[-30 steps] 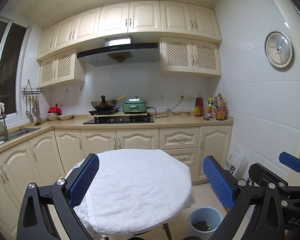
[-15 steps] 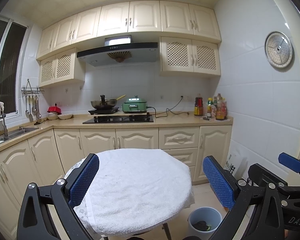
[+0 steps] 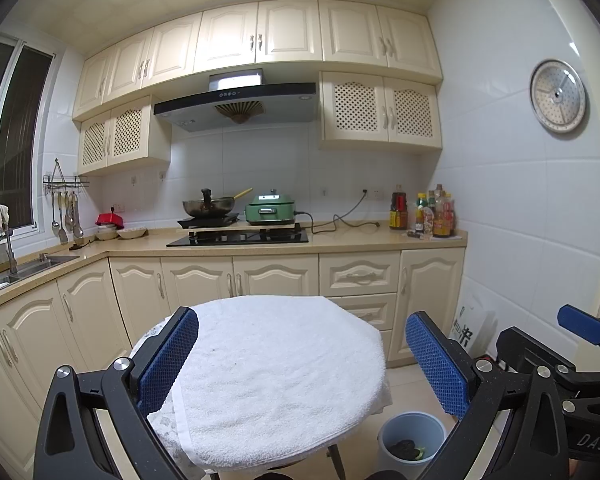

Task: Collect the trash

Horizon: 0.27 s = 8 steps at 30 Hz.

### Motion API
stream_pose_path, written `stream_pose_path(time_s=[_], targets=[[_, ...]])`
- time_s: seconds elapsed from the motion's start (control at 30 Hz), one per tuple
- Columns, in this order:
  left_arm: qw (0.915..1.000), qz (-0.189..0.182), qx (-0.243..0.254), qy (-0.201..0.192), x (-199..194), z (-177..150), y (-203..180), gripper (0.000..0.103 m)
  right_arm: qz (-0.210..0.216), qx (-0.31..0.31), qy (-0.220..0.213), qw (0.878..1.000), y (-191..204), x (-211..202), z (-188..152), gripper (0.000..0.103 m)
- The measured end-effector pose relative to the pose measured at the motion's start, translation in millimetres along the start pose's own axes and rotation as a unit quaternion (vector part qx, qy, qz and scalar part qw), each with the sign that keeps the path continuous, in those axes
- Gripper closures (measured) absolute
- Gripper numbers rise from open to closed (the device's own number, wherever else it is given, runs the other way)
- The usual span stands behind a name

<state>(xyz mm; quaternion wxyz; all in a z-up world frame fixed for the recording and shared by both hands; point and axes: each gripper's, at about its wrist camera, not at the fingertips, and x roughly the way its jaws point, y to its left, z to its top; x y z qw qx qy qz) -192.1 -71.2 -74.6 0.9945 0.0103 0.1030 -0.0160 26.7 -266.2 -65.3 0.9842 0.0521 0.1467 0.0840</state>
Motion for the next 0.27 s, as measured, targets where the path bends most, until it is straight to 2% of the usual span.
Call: stream_pose_path(time_s=[0.27], targets=[[1.0000,0.000,0.001,0.001,1.7,-0.1,4.5,0.001,0.000,0.000,0.001,1.000,1.1,0.6,-1.1,0.000]])
